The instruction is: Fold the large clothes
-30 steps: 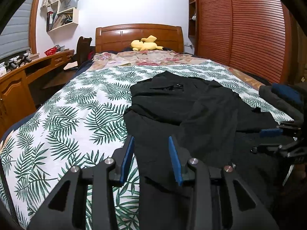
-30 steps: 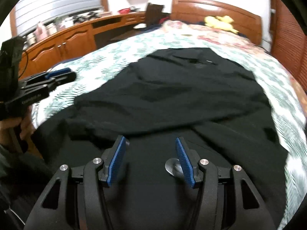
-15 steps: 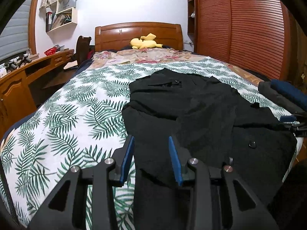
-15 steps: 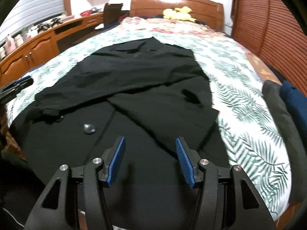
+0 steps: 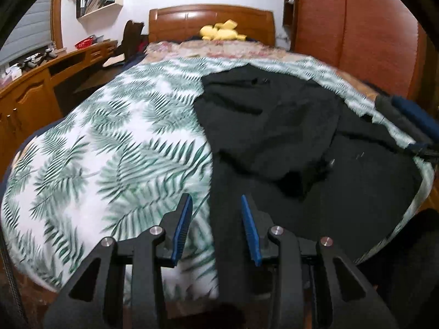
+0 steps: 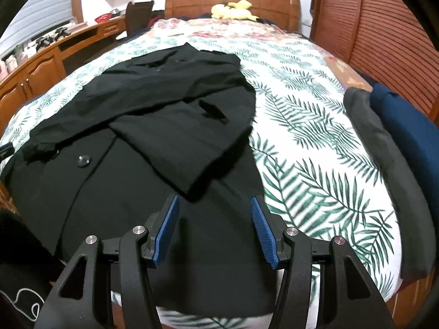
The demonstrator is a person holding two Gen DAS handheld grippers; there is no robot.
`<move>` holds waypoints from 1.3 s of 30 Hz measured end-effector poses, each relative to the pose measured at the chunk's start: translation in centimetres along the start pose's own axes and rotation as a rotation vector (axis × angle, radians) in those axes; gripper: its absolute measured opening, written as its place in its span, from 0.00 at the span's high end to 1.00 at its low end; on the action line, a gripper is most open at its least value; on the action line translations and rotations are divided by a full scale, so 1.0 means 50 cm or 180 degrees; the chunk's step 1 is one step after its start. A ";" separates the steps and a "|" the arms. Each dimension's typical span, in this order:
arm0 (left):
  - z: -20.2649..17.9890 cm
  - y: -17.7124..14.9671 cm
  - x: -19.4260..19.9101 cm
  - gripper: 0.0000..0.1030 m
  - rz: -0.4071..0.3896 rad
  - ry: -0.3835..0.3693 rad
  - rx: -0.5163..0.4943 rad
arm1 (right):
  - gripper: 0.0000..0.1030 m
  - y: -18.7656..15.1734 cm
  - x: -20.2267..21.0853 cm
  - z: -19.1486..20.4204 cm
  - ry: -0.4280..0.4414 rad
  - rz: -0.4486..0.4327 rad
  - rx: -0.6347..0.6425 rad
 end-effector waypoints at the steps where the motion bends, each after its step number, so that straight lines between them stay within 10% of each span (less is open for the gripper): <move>1: 0.003 -0.009 -0.001 0.66 0.0050 -0.0010 0.0023 | 0.46 -0.002 0.000 -0.004 -0.0001 0.0011 -0.0001; 39: -0.032 -0.025 -0.034 0.45 0.0567 0.0110 0.0043 | 0.38 -0.069 -0.027 -0.029 0.0451 -0.0020 0.0034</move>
Point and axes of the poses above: each gripper's, at about its wrist camera, not at the fingertips, and x roughly against the way its jaws point, z to its left, y to its top, the point moved 7 cm from there along -x, roughly the way its jaws point, and after that the axes turned 6 degrees about -y, right-handed, at the moved point
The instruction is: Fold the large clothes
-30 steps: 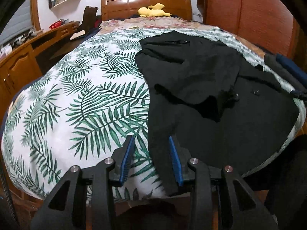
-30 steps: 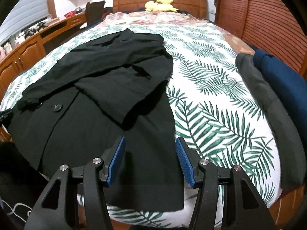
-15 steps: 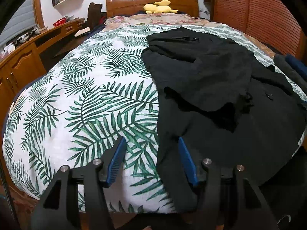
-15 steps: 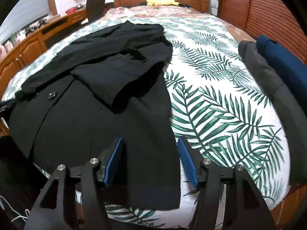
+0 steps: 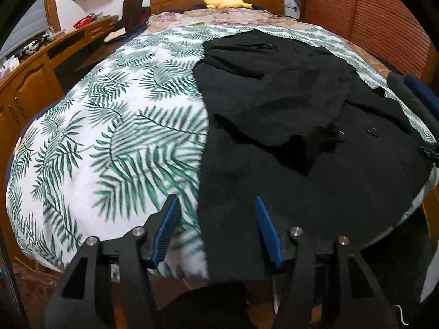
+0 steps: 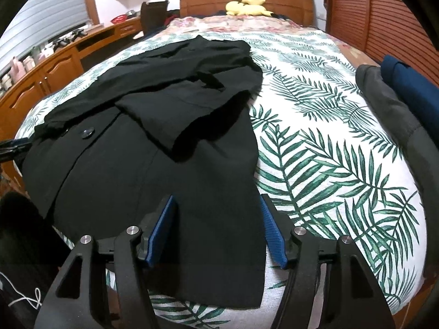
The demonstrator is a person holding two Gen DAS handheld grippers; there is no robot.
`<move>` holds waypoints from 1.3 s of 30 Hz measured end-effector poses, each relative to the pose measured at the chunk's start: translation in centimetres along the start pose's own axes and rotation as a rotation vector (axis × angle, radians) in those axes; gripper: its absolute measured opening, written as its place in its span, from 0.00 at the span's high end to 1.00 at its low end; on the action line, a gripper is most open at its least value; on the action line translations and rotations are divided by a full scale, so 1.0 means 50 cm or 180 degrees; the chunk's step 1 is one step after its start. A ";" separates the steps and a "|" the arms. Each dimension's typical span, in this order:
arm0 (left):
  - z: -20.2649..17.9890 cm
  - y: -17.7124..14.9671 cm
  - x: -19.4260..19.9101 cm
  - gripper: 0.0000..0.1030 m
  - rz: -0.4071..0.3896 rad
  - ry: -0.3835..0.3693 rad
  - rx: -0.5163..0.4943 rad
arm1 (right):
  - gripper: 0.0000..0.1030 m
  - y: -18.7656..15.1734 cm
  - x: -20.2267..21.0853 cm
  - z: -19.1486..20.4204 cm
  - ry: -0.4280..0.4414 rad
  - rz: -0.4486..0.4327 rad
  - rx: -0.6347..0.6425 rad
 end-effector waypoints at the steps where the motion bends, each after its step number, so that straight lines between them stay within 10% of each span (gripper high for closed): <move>1: -0.009 -0.006 0.004 0.48 0.0016 -0.0060 0.0009 | 0.38 0.000 0.000 0.000 0.0019 0.0002 0.0002; 6: -0.021 -0.022 0.007 0.61 0.0057 -0.0123 0.0049 | 0.38 -0.001 0.006 0.002 0.0150 0.0047 -0.0013; 13: -0.007 -0.023 0.004 0.63 0.0096 -0.0327 0.0095 | 0.70 0.007 0.024 0.028 0.0341 0.0099 -0.0086; 27: 0.015 -0.019 0.005 0.71 0.0096 -0.0772 0.0085 | 0.69 0.005 0.001 0.040 0.0018 0.0502 -0.0167; 30: 0.017 -0.018 0.009 0.95 0.0063 -0.0789 0.0095 | 0.78 0.007 -0.002 0.042 -0.0018 0.0545 -0.0157; 31: 0.017 -0.015 0.013 0.97 0.0040 -0.0815 0.0124 | 0.96 0.013 0.001 0.043 -0.0041 0.0526 -0.0131; 39: 0.006 0.049 0.119 1.00 -0.0449 -0.0742 0.0038 | 0.99 0.109 0.091 0.037 0.0156 -0.0054 -0.0270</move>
Point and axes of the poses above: each gripper's, at about its wrist camera, not at the fingertips, and x roughly against the way its jaws point, z to its left, y to its top, the point moved 7 cm from there along -x, roughly the way its jaws point, and after that the axes turned 6 degrees about -y, right-handed, at the moved point
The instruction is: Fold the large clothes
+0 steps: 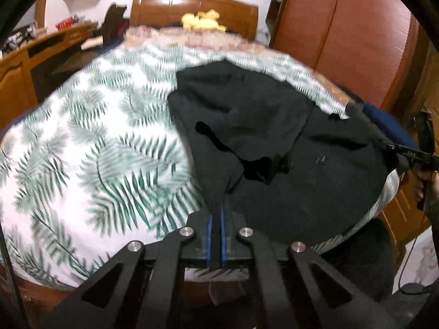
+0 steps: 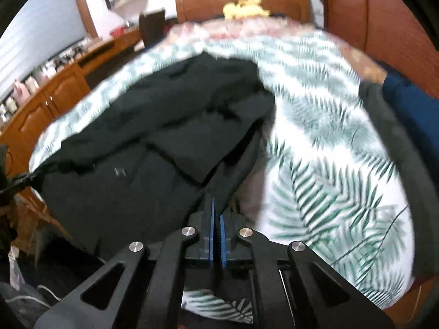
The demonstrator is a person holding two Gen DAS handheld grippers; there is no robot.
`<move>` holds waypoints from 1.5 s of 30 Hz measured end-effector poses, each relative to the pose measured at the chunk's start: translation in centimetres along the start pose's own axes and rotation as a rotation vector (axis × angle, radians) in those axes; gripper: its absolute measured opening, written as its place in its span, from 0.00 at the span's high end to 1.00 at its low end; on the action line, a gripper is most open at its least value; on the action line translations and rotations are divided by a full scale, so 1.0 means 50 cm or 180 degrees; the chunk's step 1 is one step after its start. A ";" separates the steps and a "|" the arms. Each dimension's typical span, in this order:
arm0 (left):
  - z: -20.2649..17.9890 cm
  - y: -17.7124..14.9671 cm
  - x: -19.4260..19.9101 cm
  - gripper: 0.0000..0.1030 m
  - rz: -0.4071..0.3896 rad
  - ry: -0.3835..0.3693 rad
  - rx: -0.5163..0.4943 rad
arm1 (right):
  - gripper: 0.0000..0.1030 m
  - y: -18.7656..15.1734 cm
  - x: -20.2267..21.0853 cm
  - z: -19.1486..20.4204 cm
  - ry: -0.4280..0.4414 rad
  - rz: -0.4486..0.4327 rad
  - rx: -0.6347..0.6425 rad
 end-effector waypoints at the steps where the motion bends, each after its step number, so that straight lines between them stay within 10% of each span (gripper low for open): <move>1: -0.008 0.015 0.017 1.00 -0.0076 0.0018 -0.0031 | 1.00 0.016 0.018 -0.001 0.0034 -0.0092 -0.0024; 22: -0.148 0.065 0.362 1.00 -0.0915 0.0126 -0.0394 | 1.00 0.049 0.376 0.058 0.0451 -0.0953 0.0160; 34: -0.065 0.137 0.211 1.00 -0.0665 0.0277 -0.0265 | 1.00 0.086 0.264 0.048 0.0291 -0.0813 0.0216; 45: 0.070 0.352 0.002 1.00 -0.0667 0.0436 -0.0173 | 1.00 0.332 0.020 0.021 0.0090 -0.0811 0.0312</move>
Point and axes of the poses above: each gripper's, at about its wrist camera, not at the fingertips, and x roughly against the way its jaws point, z to its left, y to its top, the point moved 7 cm from there along -x, roughly the way its jaws point, and after that the axes turned 6 degrees about -y, right-handed, at the moved point
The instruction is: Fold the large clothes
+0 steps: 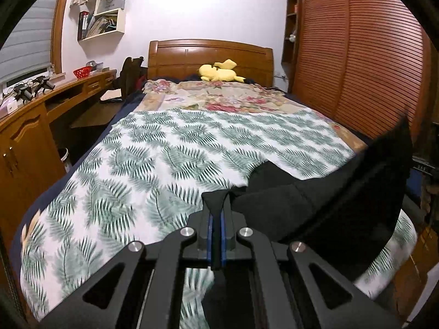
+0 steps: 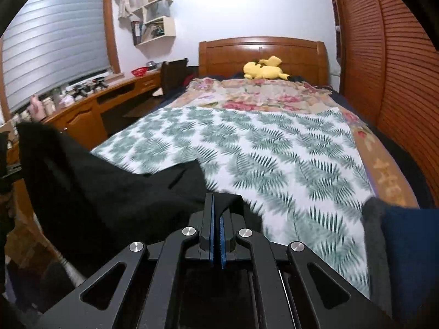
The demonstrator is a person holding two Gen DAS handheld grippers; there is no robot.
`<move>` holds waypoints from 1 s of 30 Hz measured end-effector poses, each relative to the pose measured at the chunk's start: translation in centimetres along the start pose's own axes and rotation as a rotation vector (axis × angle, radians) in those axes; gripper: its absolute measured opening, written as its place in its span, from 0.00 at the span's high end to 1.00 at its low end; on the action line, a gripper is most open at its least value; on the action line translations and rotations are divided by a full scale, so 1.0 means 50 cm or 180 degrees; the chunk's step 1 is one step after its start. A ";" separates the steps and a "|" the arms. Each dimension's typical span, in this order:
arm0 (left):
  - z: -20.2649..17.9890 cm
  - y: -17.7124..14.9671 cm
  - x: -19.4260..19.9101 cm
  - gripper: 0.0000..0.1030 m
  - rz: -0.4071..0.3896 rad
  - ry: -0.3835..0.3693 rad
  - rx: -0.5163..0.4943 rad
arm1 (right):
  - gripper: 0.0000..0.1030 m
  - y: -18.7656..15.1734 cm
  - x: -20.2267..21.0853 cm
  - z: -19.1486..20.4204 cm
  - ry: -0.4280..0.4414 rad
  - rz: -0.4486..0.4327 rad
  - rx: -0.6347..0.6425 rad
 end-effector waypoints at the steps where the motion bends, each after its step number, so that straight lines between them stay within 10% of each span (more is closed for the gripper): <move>1: 0.008 0.013 -0.021 1.00 0.0002 0.0017 -0.0004 | 1.00 0.014 -0.031 -0.006 -0.0044 0.0016 0.0008; 18: 0.060 0.090 -0.309 0.98 0.0415 0.0074 -0.0044 | 0.99 0.066 -0.399 -0.094 -0.0469 0.0464 -0.0104; 21: 0.045 0.074 -0.308 0.92 0.0519 0.0090 -0.0197 | 0.86 0.045 -0.408 -0.089 -0.0444 0.0527 -0.0171; 23: 0.034 0.063 -0.300 0.85 0.0563 0.0040 -0.0223 | 0.33 0.039 -0.403 -0.083 -0.0455 0.0559 -0.0159; 30: -0.005 -0.022 -0.234 0.75 0.0663 -0.0083 -0.0242 | 0.32 -0.017 -0.309 -0.074 -0.0396 0.0582 -0.0043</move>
Point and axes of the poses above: each gripper's, at about its wrist camera, not at the fingertips, and x roughly against the way its jaws point, z to its left, y to its top, the point moved 7 cm from there along -x, roughly the way its jaws point, and after that the axes turned 6 degrees about -y, right-handed, at the moved point
